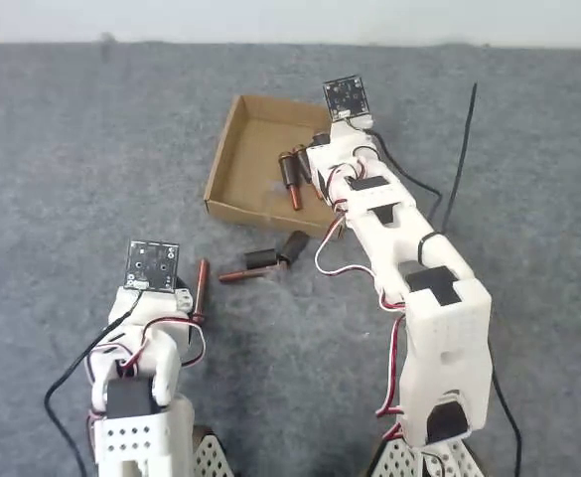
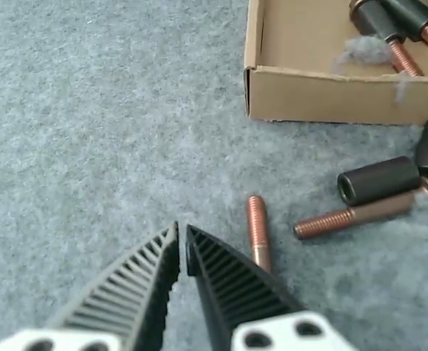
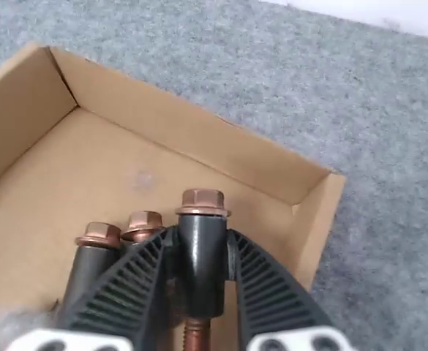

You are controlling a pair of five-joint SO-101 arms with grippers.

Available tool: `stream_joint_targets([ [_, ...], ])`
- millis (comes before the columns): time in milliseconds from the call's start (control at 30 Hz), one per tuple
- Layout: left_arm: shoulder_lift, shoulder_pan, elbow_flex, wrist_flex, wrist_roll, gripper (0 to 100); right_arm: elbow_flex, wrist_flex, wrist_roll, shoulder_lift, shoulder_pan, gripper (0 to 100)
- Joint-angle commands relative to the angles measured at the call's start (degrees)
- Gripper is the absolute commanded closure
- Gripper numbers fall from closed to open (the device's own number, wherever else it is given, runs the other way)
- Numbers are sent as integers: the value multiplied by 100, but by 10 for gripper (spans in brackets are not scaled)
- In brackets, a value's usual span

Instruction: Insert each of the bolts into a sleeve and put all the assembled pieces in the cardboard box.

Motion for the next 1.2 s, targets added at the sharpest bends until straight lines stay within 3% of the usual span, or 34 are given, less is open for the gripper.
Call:
stream_joint_targets([
  [0,53,-44,-75,-149,-70,988,-378,338,26,-136,40,883],
  [133,53,-44,-75,-246,-70,988,-378,919,18,-444,31,818],
  [333,53,-44,-75,-264,-70,988,-343,2114,9,-1587,31,998],
  [500,53,-44,-75,-264,-70,988,-141,3284,-9,-2668,31,993],
  [633,53,-44,-75,-264,-70,988,519,3820,-589,-3609,-215,993],
  [900,53,-53,-75,-237,-70,988,2347,3908,-1688,-5323,-1235,993],
  [1167,53,-53,-75,-229,-70,988,3156,3908,-1820,-5780,-1499,992],
])
